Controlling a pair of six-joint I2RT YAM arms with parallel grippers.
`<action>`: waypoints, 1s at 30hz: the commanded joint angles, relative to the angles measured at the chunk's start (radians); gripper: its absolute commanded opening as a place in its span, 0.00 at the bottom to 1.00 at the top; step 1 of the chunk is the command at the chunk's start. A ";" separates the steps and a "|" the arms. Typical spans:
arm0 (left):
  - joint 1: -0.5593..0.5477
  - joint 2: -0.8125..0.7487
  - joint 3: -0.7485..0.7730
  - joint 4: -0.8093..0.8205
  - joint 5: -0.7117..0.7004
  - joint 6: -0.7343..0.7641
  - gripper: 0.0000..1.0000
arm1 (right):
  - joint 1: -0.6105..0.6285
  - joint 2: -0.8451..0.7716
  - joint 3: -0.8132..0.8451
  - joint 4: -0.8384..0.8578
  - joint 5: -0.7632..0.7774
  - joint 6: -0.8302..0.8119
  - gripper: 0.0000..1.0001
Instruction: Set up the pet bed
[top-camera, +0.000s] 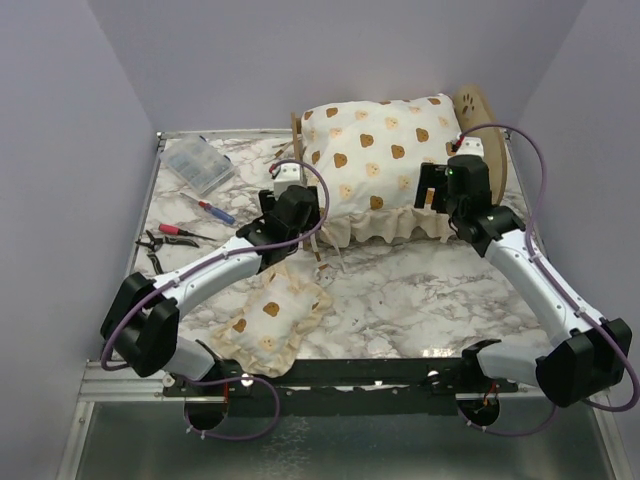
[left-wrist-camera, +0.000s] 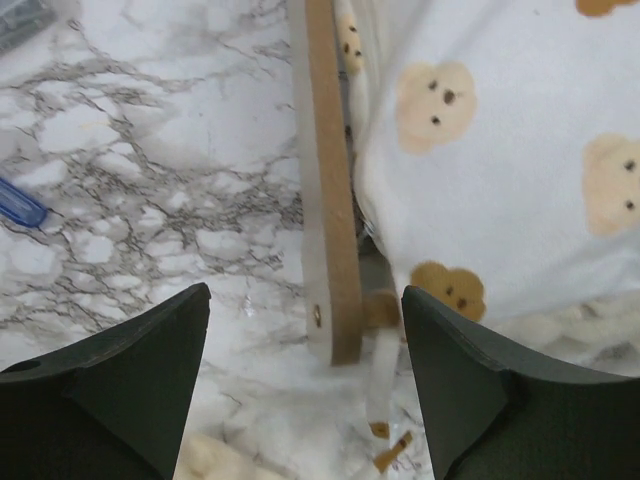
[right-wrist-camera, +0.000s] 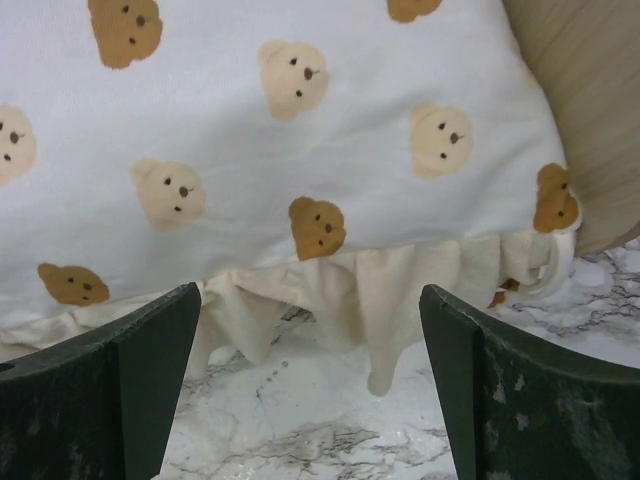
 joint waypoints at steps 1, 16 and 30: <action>0.076 0.062 0.038 0.071 0.001 0.041 0.75 | -0.021 -0.024 0.043 -0.045 0.012 -0.033 0.95; 0.203 -0.039 -0.065 0.071 0.000 0.080 0.03 | -0.032 -0.070 0.073 -0.094 0.024 -0.065 0.95; 0.339 -0.253 -0.101 -0.075 -0.023 0.272 0.17 | -0.032 -0.016 0.240 -0.235 -0.091 -0.084 0.92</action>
